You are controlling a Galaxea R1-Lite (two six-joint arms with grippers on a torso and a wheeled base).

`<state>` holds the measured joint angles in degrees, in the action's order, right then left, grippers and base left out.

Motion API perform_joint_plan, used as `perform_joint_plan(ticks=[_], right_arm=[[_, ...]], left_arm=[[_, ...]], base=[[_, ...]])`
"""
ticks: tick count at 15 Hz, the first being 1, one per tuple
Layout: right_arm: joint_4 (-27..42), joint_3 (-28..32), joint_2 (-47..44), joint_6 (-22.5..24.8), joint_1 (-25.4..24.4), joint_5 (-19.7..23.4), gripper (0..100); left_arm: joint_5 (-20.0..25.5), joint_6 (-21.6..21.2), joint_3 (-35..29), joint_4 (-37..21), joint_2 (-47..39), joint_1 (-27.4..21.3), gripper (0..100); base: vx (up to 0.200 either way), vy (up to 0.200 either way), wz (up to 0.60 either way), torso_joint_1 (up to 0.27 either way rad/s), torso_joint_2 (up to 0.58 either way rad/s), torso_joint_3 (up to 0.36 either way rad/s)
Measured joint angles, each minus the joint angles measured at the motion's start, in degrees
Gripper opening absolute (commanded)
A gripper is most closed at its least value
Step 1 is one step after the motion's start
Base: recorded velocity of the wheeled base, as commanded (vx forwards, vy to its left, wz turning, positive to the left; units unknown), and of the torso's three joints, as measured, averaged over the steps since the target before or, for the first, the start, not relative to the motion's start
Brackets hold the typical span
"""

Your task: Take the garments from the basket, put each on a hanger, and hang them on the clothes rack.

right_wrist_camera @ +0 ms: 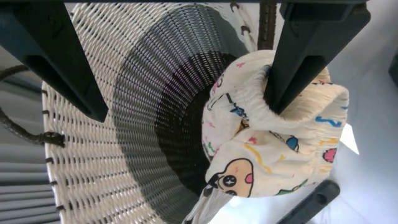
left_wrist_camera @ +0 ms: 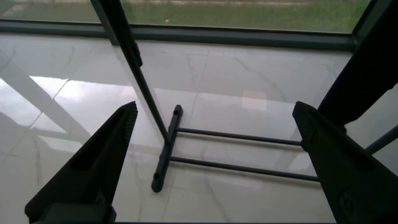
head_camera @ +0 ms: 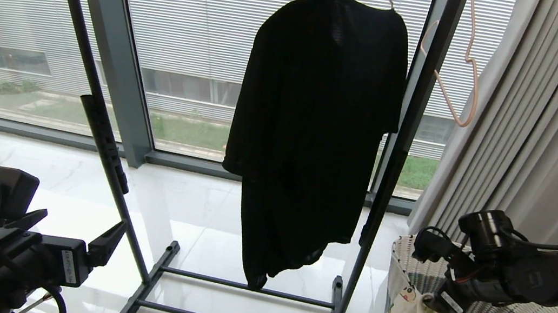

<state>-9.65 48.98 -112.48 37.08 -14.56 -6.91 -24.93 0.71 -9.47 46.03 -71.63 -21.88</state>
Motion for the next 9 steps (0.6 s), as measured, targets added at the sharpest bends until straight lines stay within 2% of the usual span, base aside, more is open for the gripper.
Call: perform_joint_plan(ticks=[6, 9], right_arm=[[0.4, -0.2, -0.2, 0.0, -0.5, 0.0, 0], [6.3, -0.1, 2.5, -0.6, -0.9, 0.1, 0]], left_arm=[[-0.1, -0.4, 0.0, 0.0, 0.5, 0.0, 100], [-0.1, -0.4, 0.4, 0.0, 0.7, 0.0, 100]], base=[[0.0, 0.0, 0.0, 0.0, 0.0, 0.0], [0.0, 0.0, 0.0, 0.0, 0.0, 0.0]])
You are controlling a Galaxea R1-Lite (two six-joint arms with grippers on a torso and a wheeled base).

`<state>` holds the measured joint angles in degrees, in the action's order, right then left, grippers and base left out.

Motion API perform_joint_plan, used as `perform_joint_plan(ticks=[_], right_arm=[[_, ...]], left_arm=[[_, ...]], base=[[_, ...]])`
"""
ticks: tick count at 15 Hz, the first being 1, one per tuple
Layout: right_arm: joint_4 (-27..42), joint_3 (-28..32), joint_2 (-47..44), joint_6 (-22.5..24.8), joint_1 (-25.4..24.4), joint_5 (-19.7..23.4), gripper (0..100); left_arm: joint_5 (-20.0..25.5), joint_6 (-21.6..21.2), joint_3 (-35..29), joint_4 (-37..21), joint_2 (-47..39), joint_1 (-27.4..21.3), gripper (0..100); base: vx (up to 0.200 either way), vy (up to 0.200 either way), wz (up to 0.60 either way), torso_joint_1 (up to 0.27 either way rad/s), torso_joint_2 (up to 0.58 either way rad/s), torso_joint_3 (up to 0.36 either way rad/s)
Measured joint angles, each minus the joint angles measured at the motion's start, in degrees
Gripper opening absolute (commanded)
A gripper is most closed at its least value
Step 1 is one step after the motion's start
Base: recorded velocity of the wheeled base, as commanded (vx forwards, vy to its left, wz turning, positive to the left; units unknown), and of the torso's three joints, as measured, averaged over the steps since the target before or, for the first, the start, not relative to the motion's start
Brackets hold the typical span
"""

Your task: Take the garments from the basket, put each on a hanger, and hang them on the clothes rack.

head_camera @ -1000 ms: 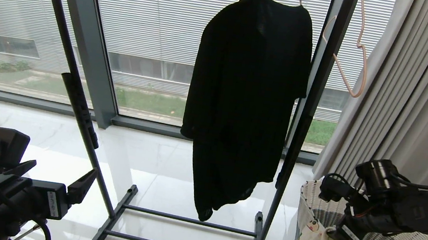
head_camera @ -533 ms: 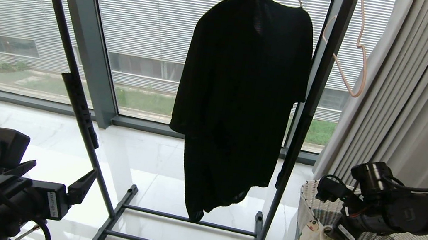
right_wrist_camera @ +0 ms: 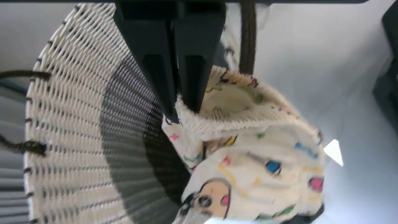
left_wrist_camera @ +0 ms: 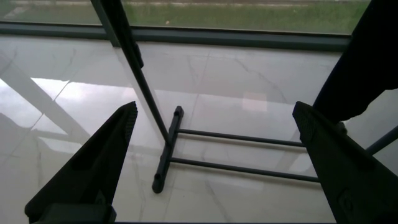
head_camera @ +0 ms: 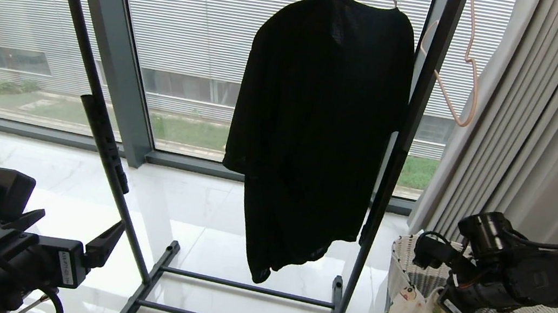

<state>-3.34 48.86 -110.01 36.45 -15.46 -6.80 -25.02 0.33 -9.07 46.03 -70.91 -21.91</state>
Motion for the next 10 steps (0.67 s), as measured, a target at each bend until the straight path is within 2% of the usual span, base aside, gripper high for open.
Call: perform_joint_plan(ticks=[3, 8, 10], right_arm=[[8.0, 1.6, 5.7, -2.8, -0.1, 0.9, 0], [13.4, 5.3, 16.0, -3.9, -1.2, 2.5, 0], [16.9, 5.8, 20.0, -3.9, -2.3, 2.5, 0]], left_arm=[[0.0, 0.0, 0.3, 0.0, 0.1, 0.0, 100], [0.0, -0.7, 1.0, 0.0, 0.9, 0.0, 100], [0.0, -3.0, 2.7, 0.0, 2.2, 0.0, 100]], base=[[0.0, 0.0, 0.0, 0.0, 0.0, 0.0], [0.0, 0.0, 0.0, 0.0, 0.0, 0.0], [-0.2, 0.0, 0.0, 0.002, 0.0, 0.0]])
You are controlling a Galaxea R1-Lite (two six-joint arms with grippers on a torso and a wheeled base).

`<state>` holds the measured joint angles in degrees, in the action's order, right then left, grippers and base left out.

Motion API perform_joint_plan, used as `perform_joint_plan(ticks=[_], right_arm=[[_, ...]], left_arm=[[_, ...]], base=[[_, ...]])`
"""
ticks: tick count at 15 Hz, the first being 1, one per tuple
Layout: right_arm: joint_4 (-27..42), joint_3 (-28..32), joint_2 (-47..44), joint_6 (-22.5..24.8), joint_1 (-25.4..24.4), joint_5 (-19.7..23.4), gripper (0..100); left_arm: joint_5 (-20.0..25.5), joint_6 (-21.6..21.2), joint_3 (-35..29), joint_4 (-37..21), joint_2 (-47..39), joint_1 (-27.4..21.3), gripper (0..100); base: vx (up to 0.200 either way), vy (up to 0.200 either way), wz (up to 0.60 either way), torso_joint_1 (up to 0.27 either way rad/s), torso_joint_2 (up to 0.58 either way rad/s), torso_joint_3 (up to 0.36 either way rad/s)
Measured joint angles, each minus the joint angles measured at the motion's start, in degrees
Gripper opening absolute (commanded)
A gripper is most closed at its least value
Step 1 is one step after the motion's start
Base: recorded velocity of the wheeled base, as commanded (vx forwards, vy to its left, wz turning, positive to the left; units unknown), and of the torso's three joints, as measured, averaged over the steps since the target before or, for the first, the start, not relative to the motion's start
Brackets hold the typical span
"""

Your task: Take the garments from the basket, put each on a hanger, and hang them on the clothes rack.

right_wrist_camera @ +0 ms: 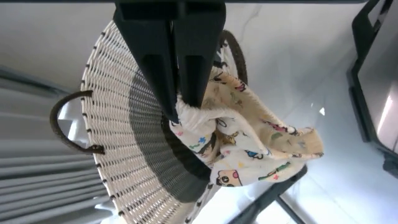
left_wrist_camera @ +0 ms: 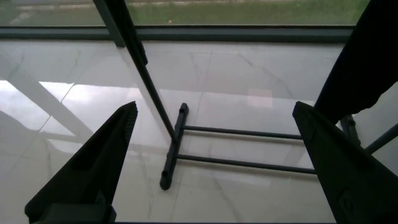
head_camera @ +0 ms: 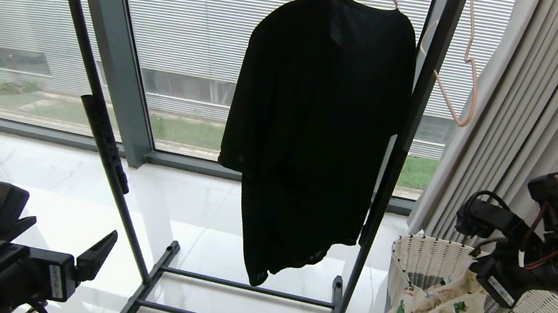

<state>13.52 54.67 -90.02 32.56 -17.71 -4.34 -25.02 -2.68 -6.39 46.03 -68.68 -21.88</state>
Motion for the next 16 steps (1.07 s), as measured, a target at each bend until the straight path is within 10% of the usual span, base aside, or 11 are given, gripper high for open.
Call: perform_joint_plan(ticks=[9, 16], right_arm=[[3.2, 2.5, 9.7, -0.1, -7.6, 0.0, 0], [3.2, 8.3, 10.6, -0.1, -14.4, 0.0, 0]], left_arm=[[0.9, -0.5, 1.9, 0.0, 3.2, -3.7, 100], [1.5, 13.3, -12.2, 0.1, -9.2, -22.4, 100]], base=[[-0.178, 0.0, 0.0, -0.001, 0.0, 0.002], [0.0, 0.0, 0.0, 0.0, 0.0, 0.0]])
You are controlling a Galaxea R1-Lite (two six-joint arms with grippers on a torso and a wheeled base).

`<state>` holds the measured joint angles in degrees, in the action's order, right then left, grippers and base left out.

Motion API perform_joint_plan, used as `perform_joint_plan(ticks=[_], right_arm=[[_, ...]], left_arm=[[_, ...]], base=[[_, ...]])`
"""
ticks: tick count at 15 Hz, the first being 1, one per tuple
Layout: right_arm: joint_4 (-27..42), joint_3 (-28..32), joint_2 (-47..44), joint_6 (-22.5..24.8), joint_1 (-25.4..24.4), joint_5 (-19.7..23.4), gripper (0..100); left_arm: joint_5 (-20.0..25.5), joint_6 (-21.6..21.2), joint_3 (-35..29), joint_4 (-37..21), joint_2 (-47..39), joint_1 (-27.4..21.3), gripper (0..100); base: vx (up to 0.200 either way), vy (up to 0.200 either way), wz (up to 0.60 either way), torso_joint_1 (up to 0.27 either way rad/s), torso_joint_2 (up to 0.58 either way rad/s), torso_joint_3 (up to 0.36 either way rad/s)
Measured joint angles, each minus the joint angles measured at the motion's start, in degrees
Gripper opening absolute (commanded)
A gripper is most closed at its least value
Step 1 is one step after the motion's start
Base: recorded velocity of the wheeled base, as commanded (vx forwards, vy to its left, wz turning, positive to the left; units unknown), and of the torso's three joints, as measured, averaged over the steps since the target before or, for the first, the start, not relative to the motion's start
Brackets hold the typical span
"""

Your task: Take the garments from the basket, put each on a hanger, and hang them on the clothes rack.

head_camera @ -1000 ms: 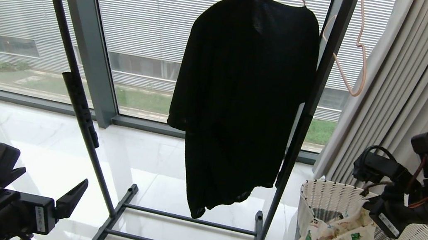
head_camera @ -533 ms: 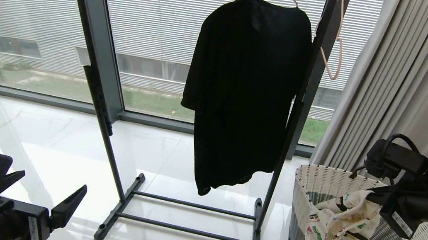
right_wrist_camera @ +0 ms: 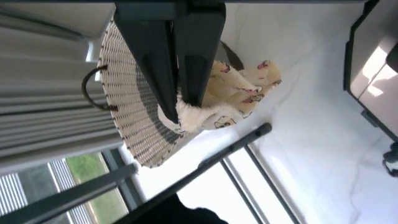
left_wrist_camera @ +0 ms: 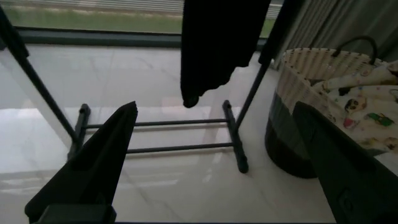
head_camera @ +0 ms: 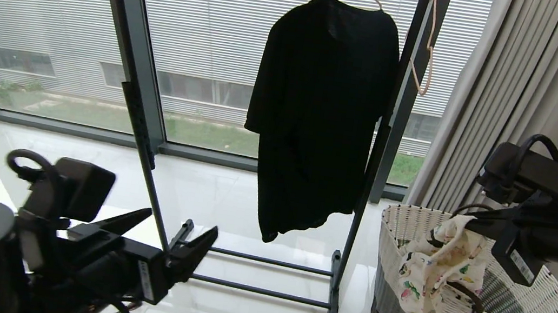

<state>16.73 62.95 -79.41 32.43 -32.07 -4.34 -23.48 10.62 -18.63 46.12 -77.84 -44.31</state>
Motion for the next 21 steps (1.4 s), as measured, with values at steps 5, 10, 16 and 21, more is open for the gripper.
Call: perform_joint_plan(ticks=[5, 10, 16, 21], right_arm=[[-0.4, 1.7, 0.6, -6.5, -9.5, 1.9, 0], [-0.7, 2.4, 2.4, -7.4, -14.6, 6.4, 0], [-0.7, 3.5, 3.6, -7.4, -15.6, 7.8, 0], [-0.7, 3.4, 3.9, -7.4, -15.6, 7.8, 0]], left_arm=[[0.4, 0.6, -5.8, 6.0, -14.6, -14.1, 100], [8.5, 0.5, -7.8, 21.3, -28.9, -18.8, 100], [9.1, 0.5, -16.2, 21.8, -40.7, -16.6, 100], [12.0, 0.4, -20.9, 21.7, -46.2, -16.3, 100]], base=[[0.0, 0.0, 0.0, 0.0, 0.0, 0.0], [0.0, 0.0, 0.0, 0.0, 0.0, 0.0], [0.0, 0.0, 0.0, 0.0, 0.0, 0.0], [0.0, 0.0, 0.0, 0.0, 0.0, 0.0]])
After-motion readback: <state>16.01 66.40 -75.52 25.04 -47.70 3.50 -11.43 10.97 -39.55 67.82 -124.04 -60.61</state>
